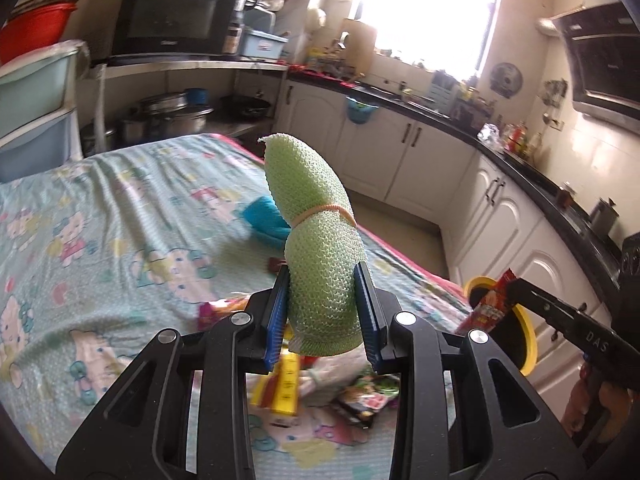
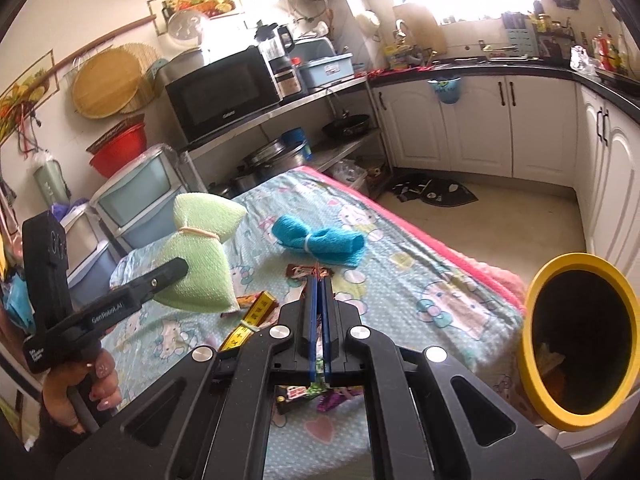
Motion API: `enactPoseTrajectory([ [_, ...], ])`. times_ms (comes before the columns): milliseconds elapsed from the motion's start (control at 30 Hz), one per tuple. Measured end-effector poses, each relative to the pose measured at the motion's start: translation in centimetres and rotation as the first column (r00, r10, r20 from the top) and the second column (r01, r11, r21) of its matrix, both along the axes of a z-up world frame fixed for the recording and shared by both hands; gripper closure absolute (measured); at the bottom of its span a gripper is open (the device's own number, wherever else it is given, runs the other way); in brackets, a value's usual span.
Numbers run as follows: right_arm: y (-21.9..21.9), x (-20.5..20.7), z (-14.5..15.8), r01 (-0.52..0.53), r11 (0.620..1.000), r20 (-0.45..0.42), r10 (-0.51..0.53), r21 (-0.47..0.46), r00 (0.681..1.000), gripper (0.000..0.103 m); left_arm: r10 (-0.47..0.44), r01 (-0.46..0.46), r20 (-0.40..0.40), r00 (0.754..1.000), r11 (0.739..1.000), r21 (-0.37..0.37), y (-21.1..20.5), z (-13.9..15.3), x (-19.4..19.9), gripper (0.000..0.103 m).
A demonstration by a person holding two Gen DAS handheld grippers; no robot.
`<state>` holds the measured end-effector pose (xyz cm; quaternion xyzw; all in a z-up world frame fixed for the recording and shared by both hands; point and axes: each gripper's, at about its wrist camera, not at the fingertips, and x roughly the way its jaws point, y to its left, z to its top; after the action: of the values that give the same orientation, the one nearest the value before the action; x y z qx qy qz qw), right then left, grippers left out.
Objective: Collect trash
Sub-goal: 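Carry the green scrubber and red wrapper over the yellow bin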
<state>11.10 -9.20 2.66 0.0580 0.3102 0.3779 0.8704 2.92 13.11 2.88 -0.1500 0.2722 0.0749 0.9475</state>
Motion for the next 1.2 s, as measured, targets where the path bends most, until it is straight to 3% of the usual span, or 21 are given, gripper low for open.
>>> enactPoseTrajectory([
  [700,-8.6,1.5,1.4,0.177,0.983,0.029,-0.178,0.041,0.984,0.101,-0.171,0.171,0.041,0.984,0.985,-0.001,-8.1,1.1,4.6,0.078],
  [1200,-14.3,2.2,1.2,0.308,0.948,0.024,-0.31,0.078,0.95,0.101,-0.276,0.276,0.041,0.96,0.961,-0.001,-12.9,1.0,7.6,0.078],
])
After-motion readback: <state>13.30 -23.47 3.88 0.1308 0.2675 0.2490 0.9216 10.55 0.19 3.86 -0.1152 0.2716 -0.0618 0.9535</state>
